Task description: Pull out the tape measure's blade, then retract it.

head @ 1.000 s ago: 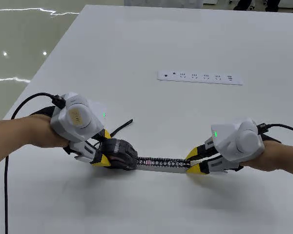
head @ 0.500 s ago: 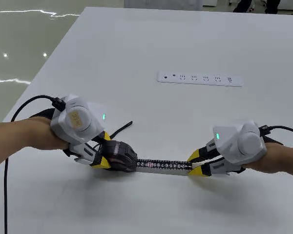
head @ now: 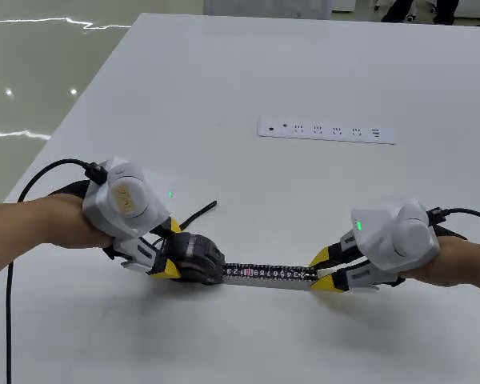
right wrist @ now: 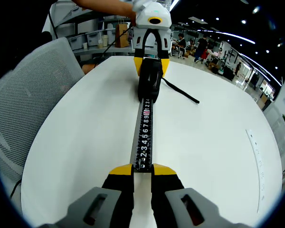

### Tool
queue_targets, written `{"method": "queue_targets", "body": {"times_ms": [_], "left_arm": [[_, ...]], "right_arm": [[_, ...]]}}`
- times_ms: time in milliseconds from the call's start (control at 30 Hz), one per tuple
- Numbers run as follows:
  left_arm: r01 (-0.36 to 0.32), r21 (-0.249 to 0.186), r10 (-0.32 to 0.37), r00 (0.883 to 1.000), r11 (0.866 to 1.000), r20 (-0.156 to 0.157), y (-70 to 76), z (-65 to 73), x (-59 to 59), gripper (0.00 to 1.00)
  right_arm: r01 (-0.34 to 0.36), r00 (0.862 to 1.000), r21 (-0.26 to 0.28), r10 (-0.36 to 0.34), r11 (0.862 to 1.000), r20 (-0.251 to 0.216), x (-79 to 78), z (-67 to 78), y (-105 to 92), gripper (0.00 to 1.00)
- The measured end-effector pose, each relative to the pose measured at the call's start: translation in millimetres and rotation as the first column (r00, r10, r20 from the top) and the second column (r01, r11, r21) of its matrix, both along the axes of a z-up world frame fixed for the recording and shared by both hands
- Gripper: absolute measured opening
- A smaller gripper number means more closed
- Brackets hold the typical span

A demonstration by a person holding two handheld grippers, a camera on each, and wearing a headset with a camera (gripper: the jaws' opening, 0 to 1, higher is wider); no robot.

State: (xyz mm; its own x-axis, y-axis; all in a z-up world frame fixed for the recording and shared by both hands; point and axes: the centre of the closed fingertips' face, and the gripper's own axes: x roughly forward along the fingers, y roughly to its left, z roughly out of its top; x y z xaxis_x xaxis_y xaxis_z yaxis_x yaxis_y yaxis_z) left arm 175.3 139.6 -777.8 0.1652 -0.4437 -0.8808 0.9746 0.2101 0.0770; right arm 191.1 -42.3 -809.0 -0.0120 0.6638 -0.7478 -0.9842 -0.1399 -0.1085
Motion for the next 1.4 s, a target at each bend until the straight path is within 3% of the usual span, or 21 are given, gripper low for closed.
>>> {"method": "queue_targets", "body": {"times_ms": [100, 1400], "left_arm": [[-0.001, 0.0, 0.001, 1.0, 1.0, 0.0, -0.2, 0.2, -0.5, 0.26], [-0.001, 0.005, 0.001, 1.0, 1.0, 0.001, 2.0, -1.5, 0.7, 0.26]], "right_arm": [[0.0, 1.0, 0.0, 0.0, 1.0, 0.001, -3.0, 4.6, 0.7, 0.11], [0.005, 1.0, -0.003, -0.005, 1.0, 0.004, 1.3, 2.2, -8.4, 0.11]]}}
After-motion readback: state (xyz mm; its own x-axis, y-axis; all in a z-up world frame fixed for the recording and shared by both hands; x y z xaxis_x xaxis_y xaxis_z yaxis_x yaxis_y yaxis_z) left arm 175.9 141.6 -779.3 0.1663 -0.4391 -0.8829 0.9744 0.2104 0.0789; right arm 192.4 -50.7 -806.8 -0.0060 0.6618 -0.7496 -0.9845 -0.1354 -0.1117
